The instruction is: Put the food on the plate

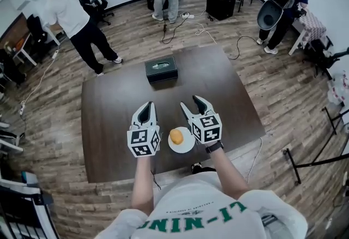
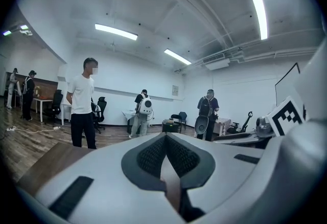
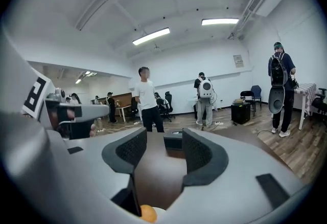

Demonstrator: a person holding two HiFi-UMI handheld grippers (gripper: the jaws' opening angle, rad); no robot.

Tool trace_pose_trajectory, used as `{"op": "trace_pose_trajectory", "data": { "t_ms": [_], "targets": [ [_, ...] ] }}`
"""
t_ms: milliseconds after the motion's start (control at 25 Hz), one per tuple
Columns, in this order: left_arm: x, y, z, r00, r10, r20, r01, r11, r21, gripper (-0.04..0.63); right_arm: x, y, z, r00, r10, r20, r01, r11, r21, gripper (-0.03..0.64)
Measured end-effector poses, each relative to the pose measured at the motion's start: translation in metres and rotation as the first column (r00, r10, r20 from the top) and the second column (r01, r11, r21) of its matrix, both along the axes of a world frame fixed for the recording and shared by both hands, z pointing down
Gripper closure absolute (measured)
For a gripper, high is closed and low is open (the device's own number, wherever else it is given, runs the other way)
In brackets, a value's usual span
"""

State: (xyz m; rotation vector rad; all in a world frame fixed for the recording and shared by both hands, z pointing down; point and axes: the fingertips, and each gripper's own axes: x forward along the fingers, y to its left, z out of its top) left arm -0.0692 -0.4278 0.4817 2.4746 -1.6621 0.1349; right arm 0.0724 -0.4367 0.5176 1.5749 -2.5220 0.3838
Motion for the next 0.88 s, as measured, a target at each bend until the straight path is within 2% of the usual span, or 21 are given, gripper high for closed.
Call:
{"op": "trace_pose_trajectory", "data": {
  "t_ms": [320,600,880],
  "targets": [
    [0.002,0.003,-0.023,1.000,-0.001,-0.004,0.001,0.999,0.043,0.584,0.007,0.004,-0.045,0.998,0.023,0.059,-0.028,0.996,0.082,0.461],
    [0.000,0.006,-0.032,1.000,-0.028,0.001,0.028,0.998,0.058,0.584,0.017,0.009,-0.068,0.999,0.053,0.009,-0.053,0.987,0.153,0.497],
    [0.003,0.007,-0.038,1.000,-0.028,0.003,0.028,0.996,0.081,0.584,0.021,0.010,-0.081,0.998,0.062,0.021,-0.065,0.981,0.184,0.544]
  ]
}}
